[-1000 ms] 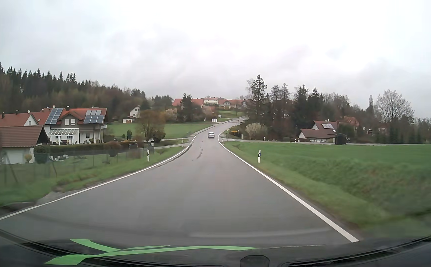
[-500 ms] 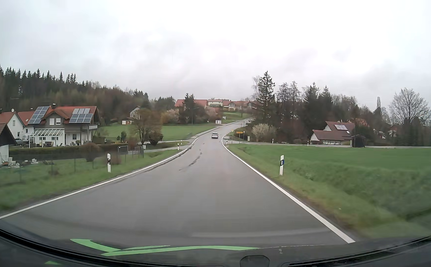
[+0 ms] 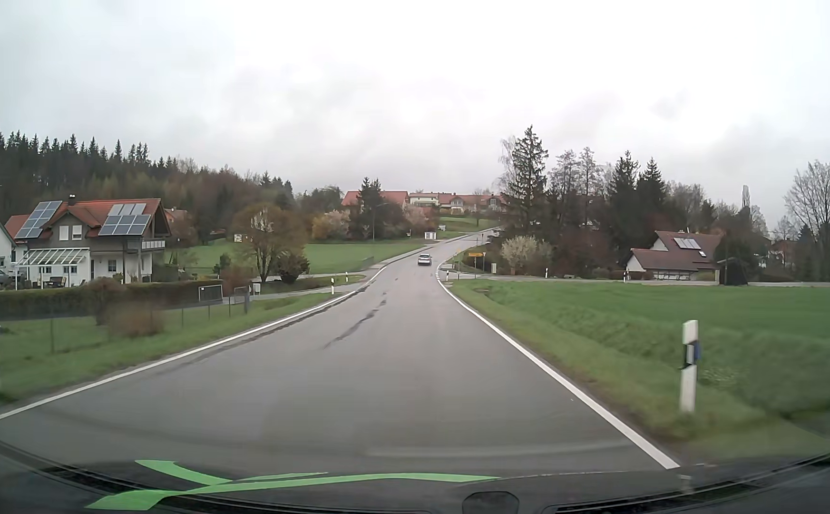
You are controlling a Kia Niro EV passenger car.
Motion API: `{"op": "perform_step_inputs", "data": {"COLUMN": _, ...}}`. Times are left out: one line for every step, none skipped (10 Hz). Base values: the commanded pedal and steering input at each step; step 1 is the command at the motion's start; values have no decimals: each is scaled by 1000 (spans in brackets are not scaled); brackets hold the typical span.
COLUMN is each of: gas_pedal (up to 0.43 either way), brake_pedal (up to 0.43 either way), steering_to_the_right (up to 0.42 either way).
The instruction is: Follow the waypoints while adhering to traffic rules and regulations
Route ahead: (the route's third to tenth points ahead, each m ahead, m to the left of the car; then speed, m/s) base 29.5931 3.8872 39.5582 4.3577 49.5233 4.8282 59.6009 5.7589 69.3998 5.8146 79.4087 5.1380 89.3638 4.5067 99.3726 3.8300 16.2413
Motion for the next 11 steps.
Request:
{"op": "perform_step_inputs", "data": {"gas_pedal": 0, "brake_pedal": 0, "steering_to_the_right": -12}}
{"op": "perform_step_inputs", "data": {"gas_pedal": 0, "brake_pedal": 0, "steering_to_the_right": -12}}
{"op": "perform_step_inputs", "data": {"gas_pedal": 0, "brake_pedal": 0, "steering_to_the_right": -12}}
{"op": "perform_step_inputs", "data": {"gas_pedal": 0, "brake_pedal": 0, "steering_to_the_right": -9}}
{"op": "perform_step_inputs", "data": {"gas_pedal": 0, "brake_pedal": 0, "steering_to_the_right": -8}}
{"op": "perform_step_inputs", "data": {"gas_pedal": 0, "brake_pedal": 0, "steering_to_the_right": -8}}
{"op": "perform_step_inputs", "data": {"gas_pedal": 0, "brake_pedal": 0, "steering_to_the_right": -8}}
{"op": "perform_step_inputs", "data": {"gas_pedal": 0, "brake_pedal": 0, "steering_to_the_right": -8}}
{"op": "perform_step_inputs", "data": {"gas_pedal": 0, "brake_pedal": 0, "steering_to_the_right": -8}}
{"op": "perform_step_inputs", "data": {"gas_pedal": 0, "brake_pedal": 0, "steering_to_the_right": -8}}
{"op": "perform_step_inputs", "data": {"gas_pedal": 0, "brake_pedal": 0, "steering_to_the_right": -8}}
